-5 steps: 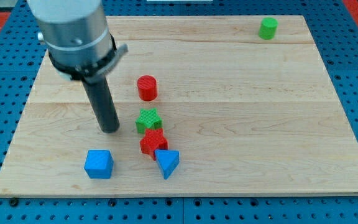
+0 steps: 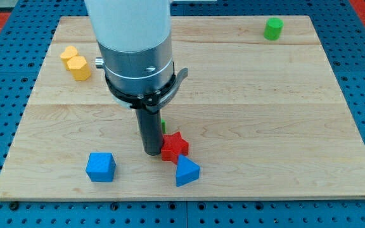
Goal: Place the green star diagonal to the red circle
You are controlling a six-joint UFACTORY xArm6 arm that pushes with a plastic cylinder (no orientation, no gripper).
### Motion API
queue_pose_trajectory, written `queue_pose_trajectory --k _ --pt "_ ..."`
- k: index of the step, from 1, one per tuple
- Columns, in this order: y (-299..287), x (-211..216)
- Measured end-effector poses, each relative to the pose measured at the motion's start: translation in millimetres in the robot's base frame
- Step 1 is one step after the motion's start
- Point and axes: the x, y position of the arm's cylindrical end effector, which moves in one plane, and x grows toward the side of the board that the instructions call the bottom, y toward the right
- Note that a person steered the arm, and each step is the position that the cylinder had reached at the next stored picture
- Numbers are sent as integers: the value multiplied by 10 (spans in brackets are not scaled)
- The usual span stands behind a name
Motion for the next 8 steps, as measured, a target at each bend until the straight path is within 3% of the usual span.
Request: queue_pose_trajectory --k 2,3,5,6,7,8 --pt "187 -11" --pt "65 -360" --pt "-223 -450" --pt "-265 -269" --pt "-785 -291" --pt "-989 -598"
